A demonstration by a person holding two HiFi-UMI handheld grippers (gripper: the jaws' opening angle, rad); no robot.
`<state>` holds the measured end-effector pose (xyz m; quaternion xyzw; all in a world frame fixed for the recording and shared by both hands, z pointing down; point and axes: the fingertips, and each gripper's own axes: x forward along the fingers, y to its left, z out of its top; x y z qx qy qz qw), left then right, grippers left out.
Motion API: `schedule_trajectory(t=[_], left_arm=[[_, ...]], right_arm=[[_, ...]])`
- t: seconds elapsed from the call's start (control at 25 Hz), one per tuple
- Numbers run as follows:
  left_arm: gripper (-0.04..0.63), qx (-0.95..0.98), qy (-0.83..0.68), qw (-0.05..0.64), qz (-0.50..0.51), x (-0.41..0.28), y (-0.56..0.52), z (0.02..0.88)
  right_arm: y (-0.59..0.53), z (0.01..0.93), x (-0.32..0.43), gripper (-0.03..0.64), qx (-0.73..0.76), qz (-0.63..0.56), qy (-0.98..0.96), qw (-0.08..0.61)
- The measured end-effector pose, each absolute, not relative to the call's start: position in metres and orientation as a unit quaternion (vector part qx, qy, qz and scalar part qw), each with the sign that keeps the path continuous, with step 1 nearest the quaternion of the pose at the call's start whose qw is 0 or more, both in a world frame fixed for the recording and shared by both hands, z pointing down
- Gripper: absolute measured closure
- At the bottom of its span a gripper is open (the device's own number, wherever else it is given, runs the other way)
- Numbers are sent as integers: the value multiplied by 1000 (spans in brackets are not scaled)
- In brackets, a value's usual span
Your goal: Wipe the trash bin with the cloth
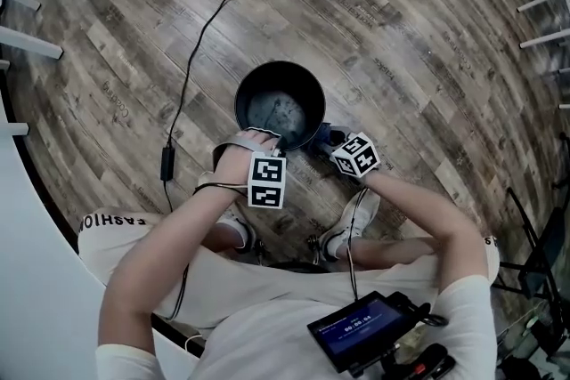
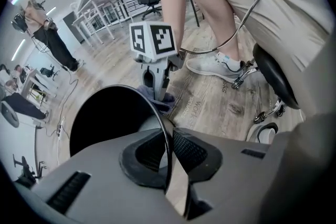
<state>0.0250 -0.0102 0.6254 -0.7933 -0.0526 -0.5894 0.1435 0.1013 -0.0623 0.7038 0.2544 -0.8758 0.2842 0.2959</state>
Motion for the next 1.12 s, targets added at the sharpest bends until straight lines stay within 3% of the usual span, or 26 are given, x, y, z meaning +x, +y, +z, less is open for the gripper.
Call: schedule_trajectory(t=[0.6,0.72,0.88,1.12], left_arm=[[540,-800,-35,142,-582,24,-10,625],[529,-804,-35,145,-576,23,-9,621],[415,-800,-44,124,-586,14,-5,624],[411,-759,-61,132,-634,-17,-12,639]], right_arm=[[-60,818,104,532,298,343,-808,376],[-46,798,105,532,290,344,-805,387],[-15,745,102,532,254,331,-829,373],[-6,636,87,532,244,299,-869,308]])
